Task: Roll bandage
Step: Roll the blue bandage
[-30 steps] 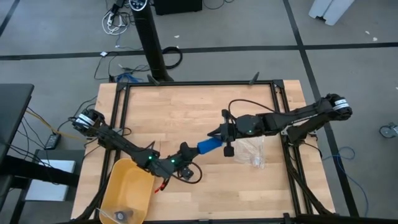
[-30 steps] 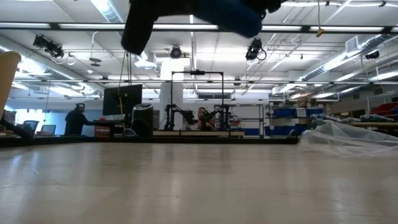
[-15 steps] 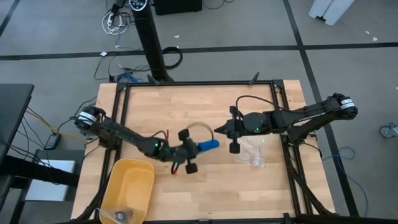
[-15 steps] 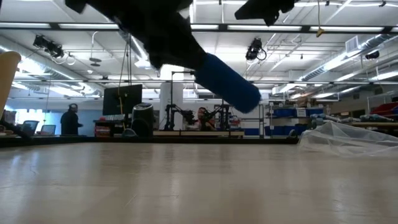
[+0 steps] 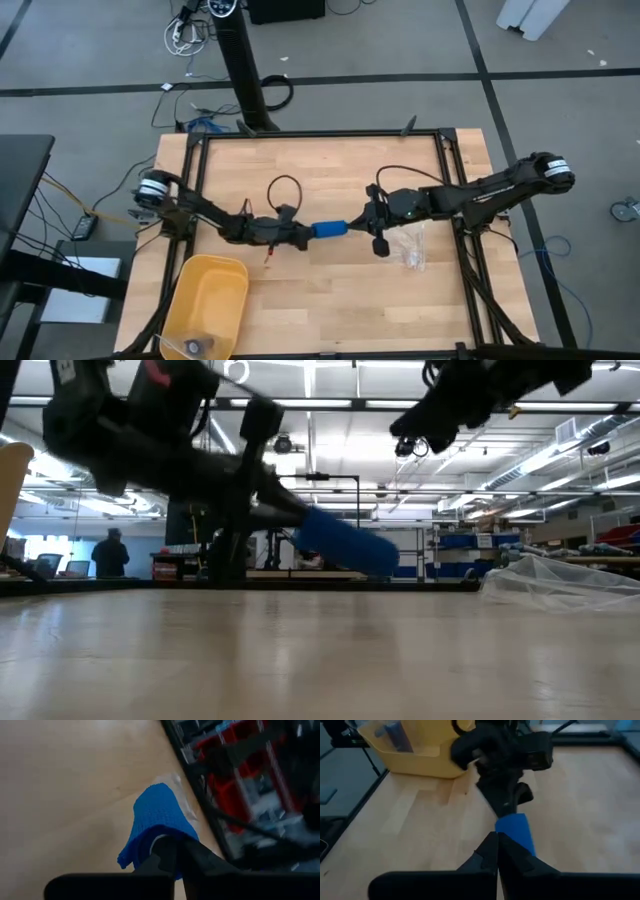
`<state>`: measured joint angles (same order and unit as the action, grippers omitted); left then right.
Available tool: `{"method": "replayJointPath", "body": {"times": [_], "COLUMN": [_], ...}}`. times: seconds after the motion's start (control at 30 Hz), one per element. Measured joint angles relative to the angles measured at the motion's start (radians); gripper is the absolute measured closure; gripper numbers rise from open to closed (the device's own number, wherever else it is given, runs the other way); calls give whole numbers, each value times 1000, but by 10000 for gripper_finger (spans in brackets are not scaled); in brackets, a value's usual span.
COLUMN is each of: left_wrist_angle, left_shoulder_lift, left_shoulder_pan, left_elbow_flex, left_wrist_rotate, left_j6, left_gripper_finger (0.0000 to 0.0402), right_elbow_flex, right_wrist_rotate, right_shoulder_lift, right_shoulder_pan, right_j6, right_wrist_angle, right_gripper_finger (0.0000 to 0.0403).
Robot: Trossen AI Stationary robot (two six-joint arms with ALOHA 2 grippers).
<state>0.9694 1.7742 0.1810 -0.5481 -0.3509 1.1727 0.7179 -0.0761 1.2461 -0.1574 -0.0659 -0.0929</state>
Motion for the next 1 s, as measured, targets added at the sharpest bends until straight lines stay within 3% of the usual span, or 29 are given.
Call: {"method": "replayJointPath", "body": {"times": [0.17,0.27,0.57,1.0], "left_wrist_angle": [284,374,378,371], "left_shoulder_lift": [162,228,255,259], "left_shoulder_pan": [-24,-30,-30,-29], "left_elbow_flex": [26,7,-6,-11], "left_wrist_rotate": [30,42,54,81], "left_j6": [133,134,60,-10], "left_gripper_finger": [387,387,386,302], "right_elbow_flex": [-56,-53,-50,-50], "right_wrist_rotate": [2,2,10,6], "right_shoulder_lift": [109,200,373,253], "right_shoulder_pan": [3,15,78,99], "right_j6": [-19,-21,-46,-36], "right_wrist_angle": [-155,-202,-311,-270], "right_gripper_finger": [401,401,402,395]}}
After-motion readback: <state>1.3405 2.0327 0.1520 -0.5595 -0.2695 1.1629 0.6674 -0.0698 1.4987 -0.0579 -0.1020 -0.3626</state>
